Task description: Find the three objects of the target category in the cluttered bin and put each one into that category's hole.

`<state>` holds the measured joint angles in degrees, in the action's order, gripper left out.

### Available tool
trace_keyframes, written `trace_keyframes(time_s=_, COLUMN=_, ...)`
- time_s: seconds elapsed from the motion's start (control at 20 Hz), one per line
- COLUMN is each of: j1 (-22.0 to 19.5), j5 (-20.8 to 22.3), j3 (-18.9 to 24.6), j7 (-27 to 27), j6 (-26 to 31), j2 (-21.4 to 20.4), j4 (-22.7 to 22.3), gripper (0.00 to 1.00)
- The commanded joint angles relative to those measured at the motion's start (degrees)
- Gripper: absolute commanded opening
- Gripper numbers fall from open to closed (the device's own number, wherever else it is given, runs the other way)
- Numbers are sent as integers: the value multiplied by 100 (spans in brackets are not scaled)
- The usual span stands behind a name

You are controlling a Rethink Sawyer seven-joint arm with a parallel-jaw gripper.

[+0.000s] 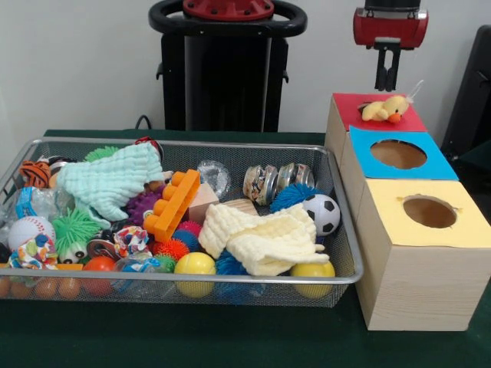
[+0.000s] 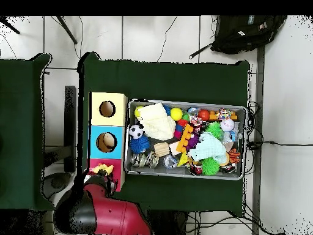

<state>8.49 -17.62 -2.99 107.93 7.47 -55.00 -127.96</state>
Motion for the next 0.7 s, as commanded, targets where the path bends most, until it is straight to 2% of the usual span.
trace_keyframes(time_s=0.05, j1=-241, j5=184, j3=398, j7=602, j6=522, j2=-259, j4=-91, gripper=0)
trace_keyframes(time_s=0.4, j1=-228, j5=172, j3=423, j7=650, j6=457, j2=-232, j4=-124, gripper=0)
trace_keyframes(time_s=0.7, j1=-290, j5=207, j3=494, j7=685, j6=129, j2=-33, j4=-112, gripper=0)
